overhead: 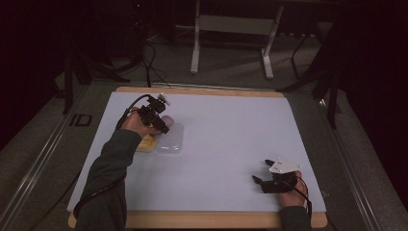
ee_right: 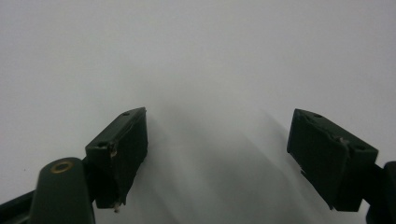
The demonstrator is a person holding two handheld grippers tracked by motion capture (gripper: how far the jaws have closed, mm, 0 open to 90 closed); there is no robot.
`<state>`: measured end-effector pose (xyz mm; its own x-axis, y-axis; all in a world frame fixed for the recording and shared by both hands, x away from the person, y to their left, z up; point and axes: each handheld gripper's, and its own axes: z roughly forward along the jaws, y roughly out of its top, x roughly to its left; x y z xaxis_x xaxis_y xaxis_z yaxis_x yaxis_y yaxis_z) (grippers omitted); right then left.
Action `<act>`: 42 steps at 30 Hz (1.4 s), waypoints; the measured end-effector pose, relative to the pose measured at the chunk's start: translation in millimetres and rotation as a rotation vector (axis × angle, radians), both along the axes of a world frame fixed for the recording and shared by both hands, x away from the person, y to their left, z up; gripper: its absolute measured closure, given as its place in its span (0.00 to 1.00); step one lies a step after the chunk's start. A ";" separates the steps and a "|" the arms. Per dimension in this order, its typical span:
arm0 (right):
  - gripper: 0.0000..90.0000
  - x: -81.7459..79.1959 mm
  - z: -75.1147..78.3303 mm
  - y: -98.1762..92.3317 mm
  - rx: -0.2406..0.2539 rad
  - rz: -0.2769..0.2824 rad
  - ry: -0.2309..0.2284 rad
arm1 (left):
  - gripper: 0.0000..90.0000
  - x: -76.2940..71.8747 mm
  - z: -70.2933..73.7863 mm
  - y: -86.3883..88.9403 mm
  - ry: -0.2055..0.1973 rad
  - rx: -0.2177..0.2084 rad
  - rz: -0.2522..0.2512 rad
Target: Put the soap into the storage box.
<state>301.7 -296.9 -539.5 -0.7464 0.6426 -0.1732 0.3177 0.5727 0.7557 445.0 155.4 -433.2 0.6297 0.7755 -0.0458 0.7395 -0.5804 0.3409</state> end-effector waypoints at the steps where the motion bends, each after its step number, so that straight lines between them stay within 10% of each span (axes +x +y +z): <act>1: 0.22 -0.1 0.0 0.0 0.000 0.000 0.000 | 0.56 0.0 0.2 1.0 -0.001 0.002 0.000; 42: 0.22 -0.6 0.1 0.3 -0.006 -0.001 -0.004 | 0.55 -4.6 -3.5 47.5 -0.006 -0.024 0.115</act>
